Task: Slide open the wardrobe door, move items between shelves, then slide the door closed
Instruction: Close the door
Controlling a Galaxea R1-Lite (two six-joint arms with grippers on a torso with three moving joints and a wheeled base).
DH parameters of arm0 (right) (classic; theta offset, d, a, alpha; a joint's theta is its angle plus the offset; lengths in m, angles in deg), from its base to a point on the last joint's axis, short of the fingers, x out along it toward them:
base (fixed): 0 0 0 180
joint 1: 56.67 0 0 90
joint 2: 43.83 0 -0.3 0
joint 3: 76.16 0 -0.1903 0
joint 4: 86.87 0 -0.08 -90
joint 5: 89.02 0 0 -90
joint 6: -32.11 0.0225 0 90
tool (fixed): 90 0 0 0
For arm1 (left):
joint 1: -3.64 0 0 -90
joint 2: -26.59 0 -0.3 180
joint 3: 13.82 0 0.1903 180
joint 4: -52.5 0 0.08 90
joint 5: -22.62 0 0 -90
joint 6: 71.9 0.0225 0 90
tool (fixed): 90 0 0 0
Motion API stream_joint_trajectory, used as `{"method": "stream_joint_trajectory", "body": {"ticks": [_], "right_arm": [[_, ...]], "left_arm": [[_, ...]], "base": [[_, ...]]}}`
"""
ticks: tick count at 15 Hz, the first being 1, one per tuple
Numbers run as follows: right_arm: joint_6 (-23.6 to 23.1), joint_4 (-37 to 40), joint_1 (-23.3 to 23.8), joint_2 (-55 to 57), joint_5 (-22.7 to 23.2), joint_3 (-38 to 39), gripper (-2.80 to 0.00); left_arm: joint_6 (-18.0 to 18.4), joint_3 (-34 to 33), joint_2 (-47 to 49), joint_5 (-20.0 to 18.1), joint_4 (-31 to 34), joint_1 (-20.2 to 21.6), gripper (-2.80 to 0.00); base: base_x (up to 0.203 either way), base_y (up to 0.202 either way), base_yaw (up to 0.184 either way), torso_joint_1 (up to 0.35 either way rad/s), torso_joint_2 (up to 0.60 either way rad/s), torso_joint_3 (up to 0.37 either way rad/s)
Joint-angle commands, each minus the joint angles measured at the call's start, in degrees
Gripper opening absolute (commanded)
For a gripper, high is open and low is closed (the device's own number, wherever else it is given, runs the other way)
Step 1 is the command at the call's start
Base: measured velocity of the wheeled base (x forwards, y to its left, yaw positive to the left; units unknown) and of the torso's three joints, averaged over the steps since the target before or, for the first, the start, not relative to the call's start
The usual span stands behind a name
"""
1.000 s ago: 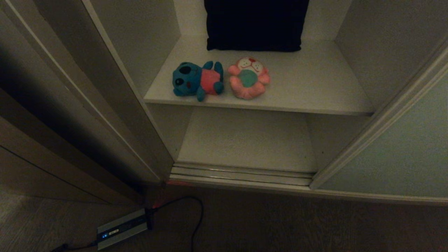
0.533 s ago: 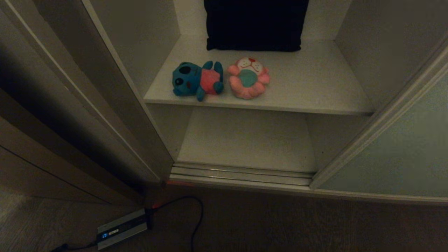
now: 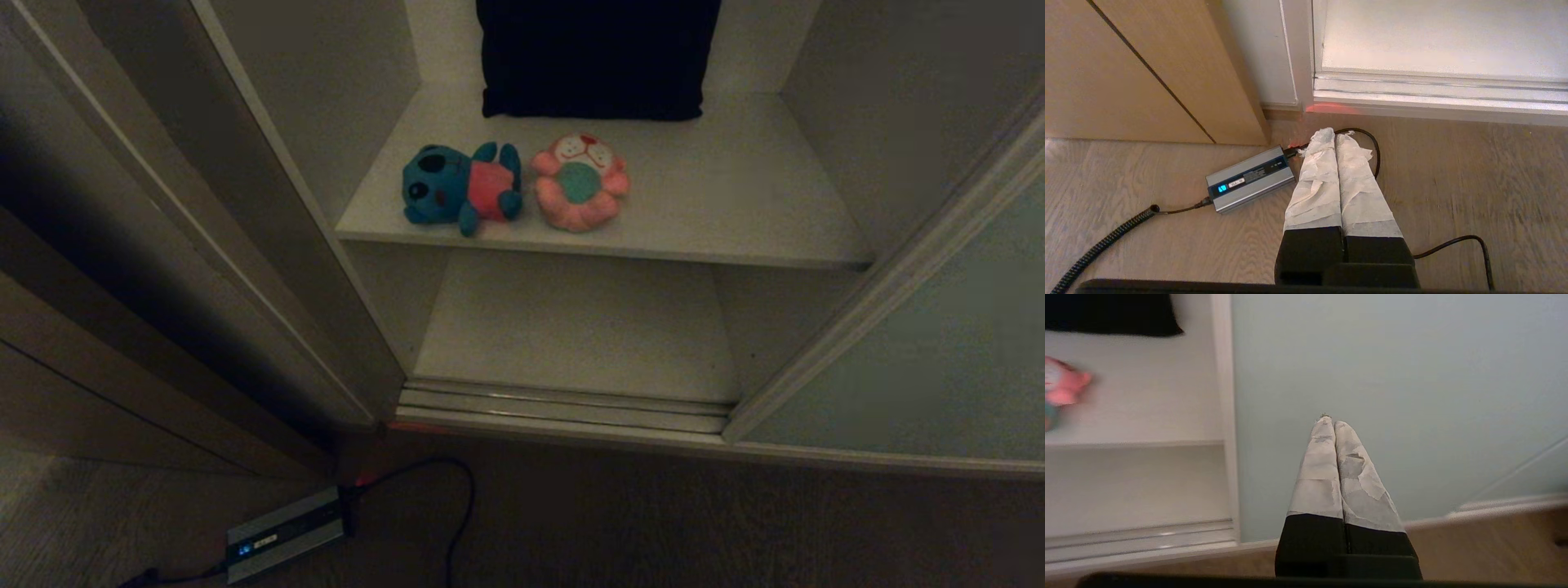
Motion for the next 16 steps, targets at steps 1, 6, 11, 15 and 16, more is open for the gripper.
{"method": "stream_joint_trajectory", "body": {"ticks": [1, 6, 11, 15, 16], "right_arm": [[0.1, 4.0, -0.5, 9.0, -1.0, -8.9, -2.80], [9.5, 24.7, 2.7, 19.8, 11.8, -33.1, -2.80], [16.7, 27.5, 21.4, 27.8, 36.0, -33.7, -2.80], [19.8, 27.2, 28.1, 32.3, 49.8, -33.4, -2.80], [19.9, 27.2, 28.2, 33.3, 51.6, -33.4, -2.80]], "left_arm": [[0.0, 0.0, 0.2, 0.0, 0.1, 0.0, -2.80], [0.0, 0.0, 0.2, 0.0, 0.0, 0.0, -2.80], [0.0, 0.0, 0.2, 0.0, 0.0, 0.0, -2.80], [0.0, 0.0, 0.2, 0.0, 0.1, 0.0, -2.80], [0.0, 0.0, 0.2, 0.0, 0.0, 0.0, -2.80]], "base": [[0.000, 0.000, 0.000, 0.000, 0.00, 0.000], [0.000, 0.000, 0.000, 0.000, 0.00, 0.000], [0.000, 0.000, 0.000, 0.000, 0.00, 0.000], [0.000, 0.000, 0.000, 0.000, 0.00, 0.000], [0.000, 0.000, 0.000, 0.000, 0.00, 0.000]]}}
